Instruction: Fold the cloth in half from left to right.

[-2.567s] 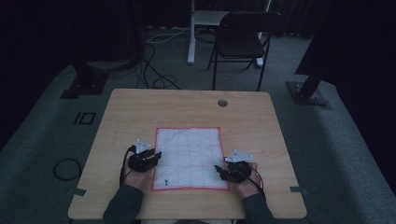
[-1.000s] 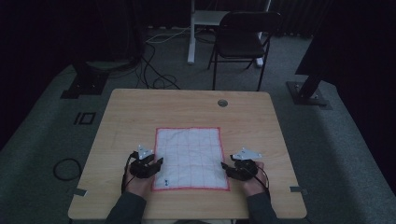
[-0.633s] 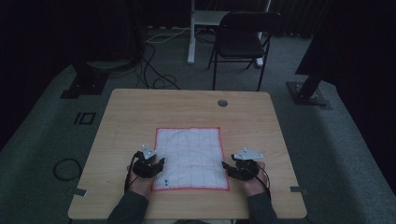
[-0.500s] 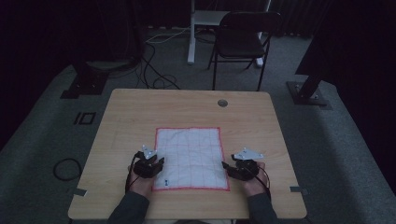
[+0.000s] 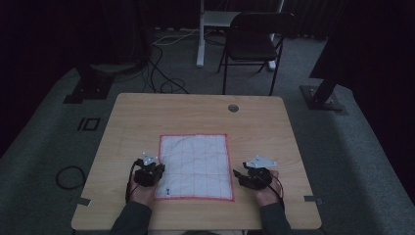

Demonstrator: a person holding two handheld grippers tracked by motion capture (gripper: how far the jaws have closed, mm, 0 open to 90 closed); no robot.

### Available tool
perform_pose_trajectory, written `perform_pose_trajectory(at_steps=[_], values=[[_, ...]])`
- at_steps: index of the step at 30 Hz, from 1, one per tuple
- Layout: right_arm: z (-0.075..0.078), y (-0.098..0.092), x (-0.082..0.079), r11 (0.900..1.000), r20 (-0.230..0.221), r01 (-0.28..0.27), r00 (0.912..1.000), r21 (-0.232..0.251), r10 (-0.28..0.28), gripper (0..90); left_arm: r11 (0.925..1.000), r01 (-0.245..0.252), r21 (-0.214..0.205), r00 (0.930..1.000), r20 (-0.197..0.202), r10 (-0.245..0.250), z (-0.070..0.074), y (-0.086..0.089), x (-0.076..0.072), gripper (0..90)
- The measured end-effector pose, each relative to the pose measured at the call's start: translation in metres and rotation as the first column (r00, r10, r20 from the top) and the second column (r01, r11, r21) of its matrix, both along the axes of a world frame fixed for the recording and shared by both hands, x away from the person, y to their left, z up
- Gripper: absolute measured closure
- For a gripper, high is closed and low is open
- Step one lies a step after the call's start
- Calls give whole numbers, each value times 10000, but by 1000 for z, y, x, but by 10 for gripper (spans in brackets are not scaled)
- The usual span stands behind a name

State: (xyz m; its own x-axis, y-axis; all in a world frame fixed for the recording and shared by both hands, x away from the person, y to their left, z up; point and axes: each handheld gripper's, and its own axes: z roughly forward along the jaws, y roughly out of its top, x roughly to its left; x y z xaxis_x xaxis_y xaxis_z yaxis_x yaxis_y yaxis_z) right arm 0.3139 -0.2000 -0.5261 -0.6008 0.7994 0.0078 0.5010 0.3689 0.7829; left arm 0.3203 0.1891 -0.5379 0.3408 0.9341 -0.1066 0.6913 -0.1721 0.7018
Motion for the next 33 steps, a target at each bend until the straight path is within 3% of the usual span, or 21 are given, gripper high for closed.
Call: perform_pose_trajectory(at_steps=[6,15,33], values=[[0,0,0,10000,-18,-12,10000,3,12,463,9997,104,-225,9999,60,-103,3,1,0,864],[-1,2,0,10000,-47,-30,10000,-23,30,463,9945,613,-853,9967,581,-564,17,-2,-1,864],[-2,1,1,10000,-66,-26,10000,-34,26,463,9825,1666,-830,9796,1271,-1554,46,-27,4,865]])
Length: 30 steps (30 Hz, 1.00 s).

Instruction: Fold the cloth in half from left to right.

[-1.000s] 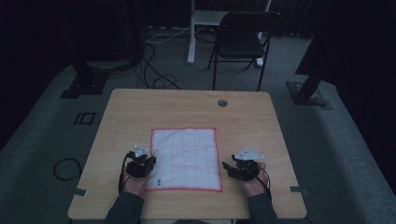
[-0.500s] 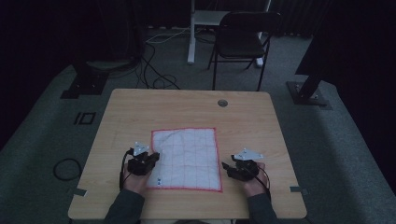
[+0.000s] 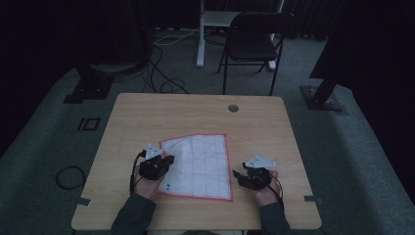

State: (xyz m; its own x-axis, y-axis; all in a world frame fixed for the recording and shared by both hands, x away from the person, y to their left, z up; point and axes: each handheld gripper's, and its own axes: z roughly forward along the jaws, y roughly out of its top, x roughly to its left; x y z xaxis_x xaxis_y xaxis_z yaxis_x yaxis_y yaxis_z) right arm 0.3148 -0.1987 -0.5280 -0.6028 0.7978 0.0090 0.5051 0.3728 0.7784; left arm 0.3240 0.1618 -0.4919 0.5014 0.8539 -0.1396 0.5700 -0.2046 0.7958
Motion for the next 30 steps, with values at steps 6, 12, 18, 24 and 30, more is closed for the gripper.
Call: perform_pose_trajectory(at_steps=[6,12,18,24,30], values=[[0,0,0,10000,-3,-11,10000,-7,11,463,9992,382,77,9991,169,-383,9,-12,2,864],[0,0,0,10000,-6,-17,10000,-8,17,463,9971,742,163,9969,254,-746,14,-25,3,864],[0,0,0,10000,-9,-11,10000,-8,11,463,9943,1052,155,9939,329,-1057,18,-39,5,864],[0,0,0,10000,-20,-9,10000,-15,9,463,9893,1430,280,9890,347,-1440,21,-56,8,864],[0,0,0,10000,-9,-10,10000,-24,10,463,9823,1818,444,9826,317,-1832,21,-75,11,863]])
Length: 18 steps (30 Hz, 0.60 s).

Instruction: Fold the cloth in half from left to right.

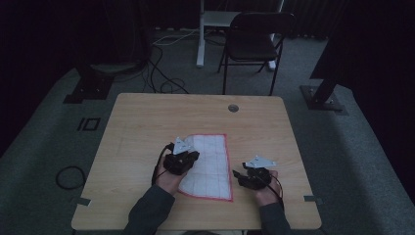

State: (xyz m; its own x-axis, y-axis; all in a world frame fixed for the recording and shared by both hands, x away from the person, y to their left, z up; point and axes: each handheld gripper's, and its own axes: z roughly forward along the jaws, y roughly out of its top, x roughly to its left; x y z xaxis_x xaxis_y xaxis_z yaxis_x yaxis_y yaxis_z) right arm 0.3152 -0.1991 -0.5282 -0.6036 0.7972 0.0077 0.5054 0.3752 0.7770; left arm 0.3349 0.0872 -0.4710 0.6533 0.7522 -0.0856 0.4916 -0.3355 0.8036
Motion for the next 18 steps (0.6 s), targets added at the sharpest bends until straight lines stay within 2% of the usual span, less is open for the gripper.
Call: perform_pose_trajectory(at_steps=[11,18], values=[[0,0,0,10000,-2,32,10000,10,-32,463,9978,605,265,9982,-53,-604,-3,-34,3,863],[0,-1,0,10000,-14,42,10000,11,-42,463,9951,889,424,9956,-338,-875,-11,-53,7,858]])
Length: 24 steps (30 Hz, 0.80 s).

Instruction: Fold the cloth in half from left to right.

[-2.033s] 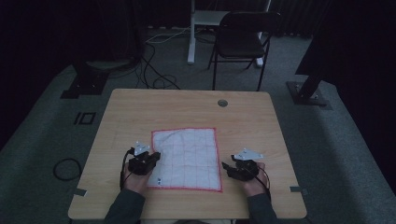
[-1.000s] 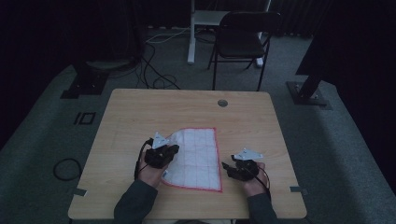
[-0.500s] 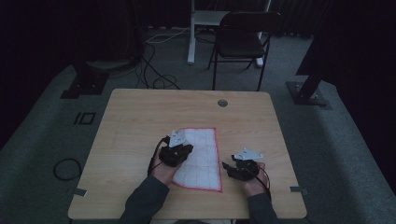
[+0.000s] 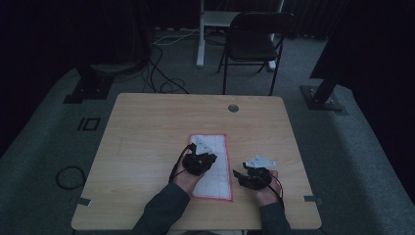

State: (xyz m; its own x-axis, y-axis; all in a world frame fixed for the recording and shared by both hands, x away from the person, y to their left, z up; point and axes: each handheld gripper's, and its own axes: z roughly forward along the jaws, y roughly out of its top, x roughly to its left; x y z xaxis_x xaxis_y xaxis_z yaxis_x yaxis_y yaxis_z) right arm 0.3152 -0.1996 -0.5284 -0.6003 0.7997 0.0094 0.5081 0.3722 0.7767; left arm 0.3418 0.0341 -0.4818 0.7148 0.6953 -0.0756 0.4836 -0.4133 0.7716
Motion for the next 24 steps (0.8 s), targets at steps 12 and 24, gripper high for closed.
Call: perform_pose_trajectory(at_steps=[12,24], values=[[0,3,0,10000,21,-71,10000,-24,71,463,9955,487,-818,9985,305,-463,20,1,-9,710],[8,14,5,9998,215,-169,9996,142,166,515,9976,-180,-662,9996,188,193,10,40,-23,704]])
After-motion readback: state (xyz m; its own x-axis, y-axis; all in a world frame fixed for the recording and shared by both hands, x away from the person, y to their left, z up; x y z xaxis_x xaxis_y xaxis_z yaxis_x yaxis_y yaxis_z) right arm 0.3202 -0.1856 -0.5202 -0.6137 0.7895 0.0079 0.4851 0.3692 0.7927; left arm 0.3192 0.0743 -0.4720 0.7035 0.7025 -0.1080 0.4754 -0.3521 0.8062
